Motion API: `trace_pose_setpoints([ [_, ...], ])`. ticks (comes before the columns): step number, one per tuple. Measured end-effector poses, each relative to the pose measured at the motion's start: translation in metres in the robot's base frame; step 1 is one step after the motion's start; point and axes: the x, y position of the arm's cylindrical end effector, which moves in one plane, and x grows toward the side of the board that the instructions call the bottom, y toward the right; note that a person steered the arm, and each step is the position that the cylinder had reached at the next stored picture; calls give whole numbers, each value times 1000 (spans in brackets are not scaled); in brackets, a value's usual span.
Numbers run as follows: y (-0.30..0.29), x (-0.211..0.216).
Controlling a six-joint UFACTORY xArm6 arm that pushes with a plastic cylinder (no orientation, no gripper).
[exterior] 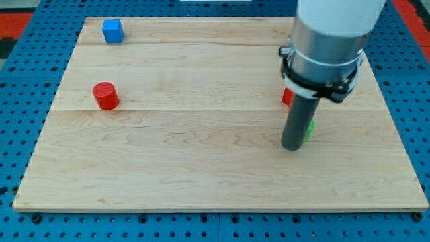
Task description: Move the red star slightly to the top of the green circle
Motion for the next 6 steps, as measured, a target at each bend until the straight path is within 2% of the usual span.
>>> trace_pose_setpoints([
  [1, 10, -7],
  [2, -62, -23],
  [3, -72, -71],
  [4, -71, -80],
  [5, -35, -80],
  [6, -27, -80],
])
